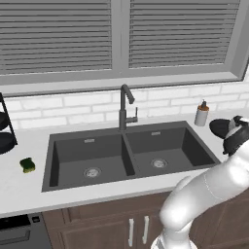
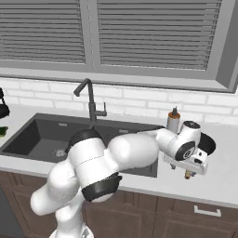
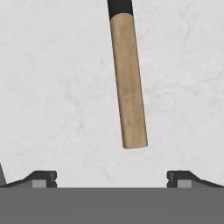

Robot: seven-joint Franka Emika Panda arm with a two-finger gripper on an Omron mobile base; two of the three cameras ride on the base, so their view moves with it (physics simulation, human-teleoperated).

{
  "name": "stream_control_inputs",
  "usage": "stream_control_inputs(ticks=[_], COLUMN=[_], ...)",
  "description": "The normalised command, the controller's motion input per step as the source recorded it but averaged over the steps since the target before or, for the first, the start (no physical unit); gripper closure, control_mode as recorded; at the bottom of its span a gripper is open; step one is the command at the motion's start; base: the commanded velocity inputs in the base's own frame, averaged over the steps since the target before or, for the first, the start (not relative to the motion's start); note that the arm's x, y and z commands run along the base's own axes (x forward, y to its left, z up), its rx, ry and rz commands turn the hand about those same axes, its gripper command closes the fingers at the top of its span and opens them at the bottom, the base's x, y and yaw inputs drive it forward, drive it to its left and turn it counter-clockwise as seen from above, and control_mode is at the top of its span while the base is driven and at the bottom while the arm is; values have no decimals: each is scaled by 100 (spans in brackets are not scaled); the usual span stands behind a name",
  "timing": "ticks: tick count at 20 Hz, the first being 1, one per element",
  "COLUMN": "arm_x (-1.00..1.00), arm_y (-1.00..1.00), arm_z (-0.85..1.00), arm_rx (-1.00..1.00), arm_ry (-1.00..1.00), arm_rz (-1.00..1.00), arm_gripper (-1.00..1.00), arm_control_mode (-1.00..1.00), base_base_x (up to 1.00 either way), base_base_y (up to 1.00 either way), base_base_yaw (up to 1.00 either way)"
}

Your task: Pick the pan and sponge and place them into the sink. Then turn on the water.

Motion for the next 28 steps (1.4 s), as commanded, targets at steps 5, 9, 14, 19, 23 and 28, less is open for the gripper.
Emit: stream_control_inputs(ticks=[5,9,14,19,23,28], arm_x=[10,0,3,5,6,17], arm_y=[-9,-10,-1,0,0,-1], arm_z=[0,-5,-21,-27,-28,-20], arm_rx=[0,0,0,0,0,0], arm_ry=[0,3,4,2,0,0], arm_rz=[0,0,0,0,0,0], arm_gripper=[-100,-100,-100,-100,-100,-100], arm_control_mode=[-100,-100,-100,-100,-100,-100], base_base_x=[0,0,0,0,0,0], base_base_y=[0,0,0,0,0,0], base_base_yaw=[0,0,0,0,0,0])
